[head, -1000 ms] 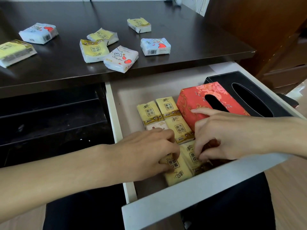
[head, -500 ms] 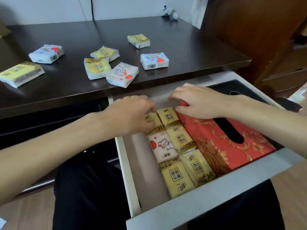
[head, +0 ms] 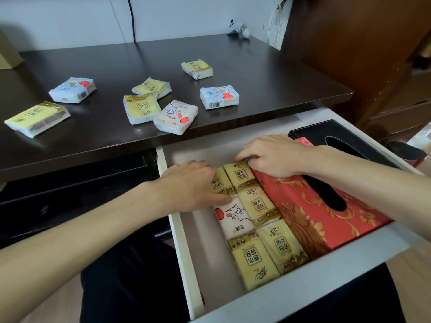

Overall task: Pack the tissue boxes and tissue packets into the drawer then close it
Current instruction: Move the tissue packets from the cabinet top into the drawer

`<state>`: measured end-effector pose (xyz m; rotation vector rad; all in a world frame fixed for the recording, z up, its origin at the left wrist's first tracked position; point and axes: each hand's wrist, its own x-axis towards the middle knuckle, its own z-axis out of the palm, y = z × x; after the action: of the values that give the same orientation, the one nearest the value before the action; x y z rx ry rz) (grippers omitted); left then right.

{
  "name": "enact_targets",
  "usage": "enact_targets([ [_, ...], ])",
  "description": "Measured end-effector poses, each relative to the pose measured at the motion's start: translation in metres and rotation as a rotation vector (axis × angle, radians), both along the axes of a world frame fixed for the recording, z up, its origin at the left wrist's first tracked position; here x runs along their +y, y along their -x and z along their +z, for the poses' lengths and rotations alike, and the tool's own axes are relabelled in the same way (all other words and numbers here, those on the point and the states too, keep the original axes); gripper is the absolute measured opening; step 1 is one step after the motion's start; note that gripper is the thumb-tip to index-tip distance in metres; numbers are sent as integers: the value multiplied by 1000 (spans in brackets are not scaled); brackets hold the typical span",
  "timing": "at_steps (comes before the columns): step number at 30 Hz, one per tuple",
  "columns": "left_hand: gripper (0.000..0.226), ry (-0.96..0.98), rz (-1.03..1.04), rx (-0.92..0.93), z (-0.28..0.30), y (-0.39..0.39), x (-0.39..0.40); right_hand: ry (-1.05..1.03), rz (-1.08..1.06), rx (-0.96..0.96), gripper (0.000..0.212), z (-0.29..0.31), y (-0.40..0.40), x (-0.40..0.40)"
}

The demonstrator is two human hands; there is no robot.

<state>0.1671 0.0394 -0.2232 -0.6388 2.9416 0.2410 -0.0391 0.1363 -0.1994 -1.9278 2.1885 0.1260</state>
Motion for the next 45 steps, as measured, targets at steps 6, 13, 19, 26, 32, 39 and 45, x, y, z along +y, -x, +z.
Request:
enact_targets([
  [6,72,41,-20,7,-5,-1,1,2,17,-12,49,1,-1,2],
  [13,69,14,-11,12,3,-1,1,2,8,-16,45,5,-3,1],
  [19,51,-25,8,151,46,-17,0,311,-8,-181,31,25,-12,-3],
  [26,26,5,194,534,102,-77,-33,637,-21,-461,25,70,-56,-53],
  [32,21,112,389,608,117,-132,-101,494,62,-392,26,76,-90,-117],
  [39,45,104,530,192,113,-197,-168,317,130,-155,44,81,-116,-155],
  [45,63,27,604,227,88,-211,-173,158,218,-97,47,77,-145,-177],
])
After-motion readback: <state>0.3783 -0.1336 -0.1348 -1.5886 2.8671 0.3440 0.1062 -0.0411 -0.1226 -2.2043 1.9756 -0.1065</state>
